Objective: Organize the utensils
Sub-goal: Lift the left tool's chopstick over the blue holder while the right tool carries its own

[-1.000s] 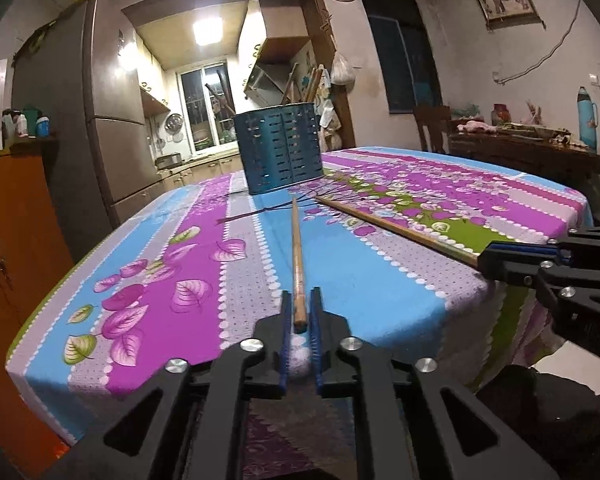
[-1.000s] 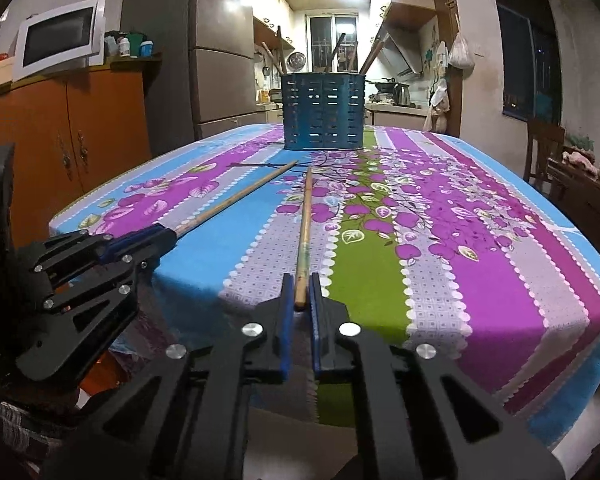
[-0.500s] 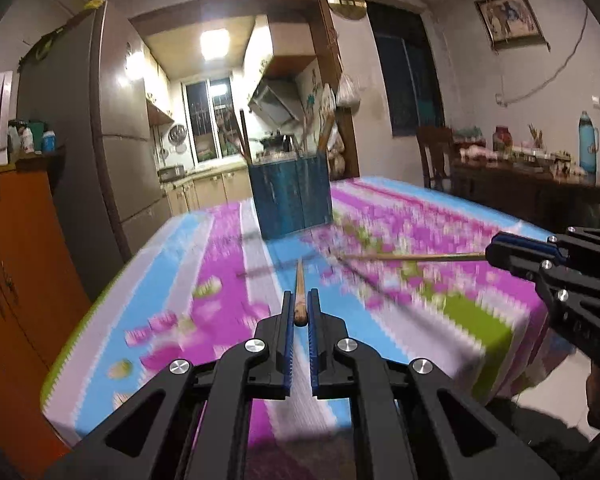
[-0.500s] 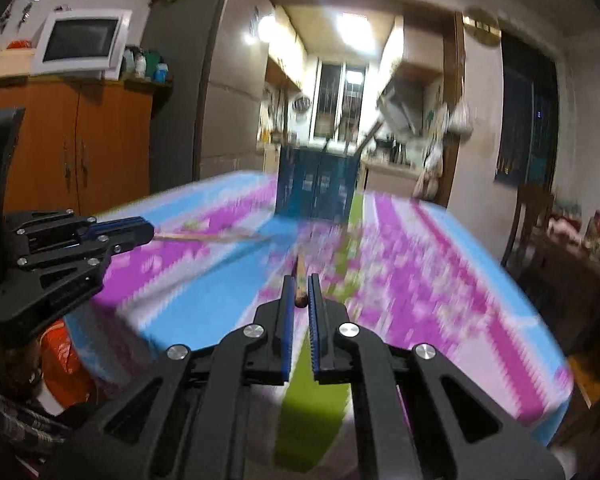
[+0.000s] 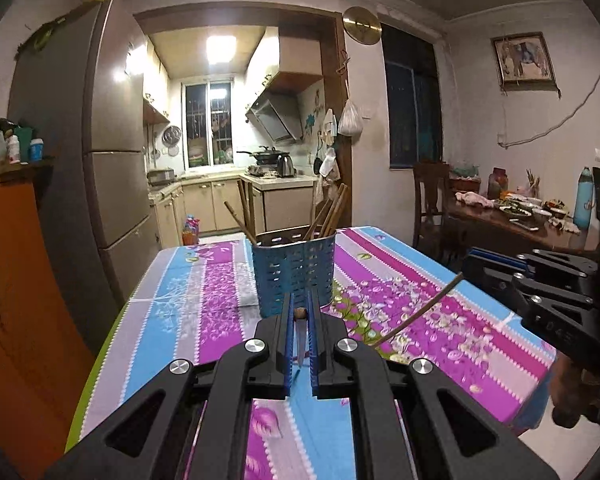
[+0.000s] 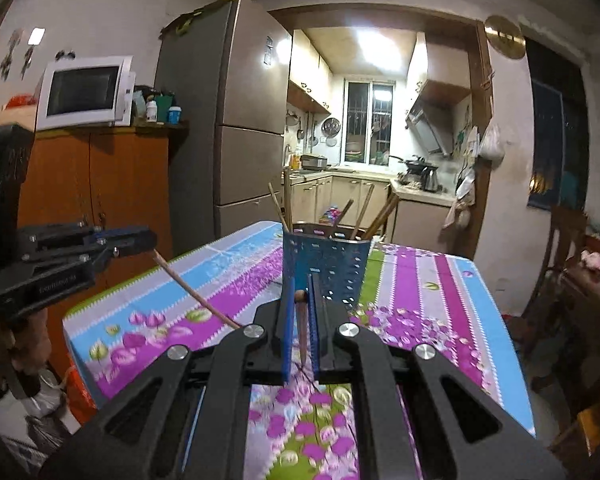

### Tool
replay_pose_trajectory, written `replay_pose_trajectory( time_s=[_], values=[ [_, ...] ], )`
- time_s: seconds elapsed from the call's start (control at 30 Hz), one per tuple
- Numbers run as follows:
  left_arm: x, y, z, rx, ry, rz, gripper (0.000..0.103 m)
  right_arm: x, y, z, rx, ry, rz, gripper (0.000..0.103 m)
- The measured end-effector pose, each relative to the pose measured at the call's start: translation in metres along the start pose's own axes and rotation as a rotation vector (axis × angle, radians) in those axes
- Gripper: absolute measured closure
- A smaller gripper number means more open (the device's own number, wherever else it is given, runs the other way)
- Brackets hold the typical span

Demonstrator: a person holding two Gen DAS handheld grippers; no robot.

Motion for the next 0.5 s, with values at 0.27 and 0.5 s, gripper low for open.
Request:
replay_pose_trajectory(
  time_s=[0.27, 0.5],
  values=[
    [-0.009, 0.024, 0.022, -0.076, -0.015, 0.026, 0.096, 0.009, 0.027, 0.033, -0.041, 0.048, 0.062, 0.098],
    [-0.02, 0.038, 0.044, -0.066, 0.025, 0.15, 0.096, 0.006, 0.038, 0.055, -0.045, 0.054, 0.082, 0.098]
  ],
)
Point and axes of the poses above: each gripper's, at about its wrist camera, not at the fingertips, and y roughly the way its jaws point, x to its right, z to its top, the point moved 10 cm from there along y, roughly the way its jaws point, and after that the axes turned 2 degrees about -y, right-handed, at the moved point
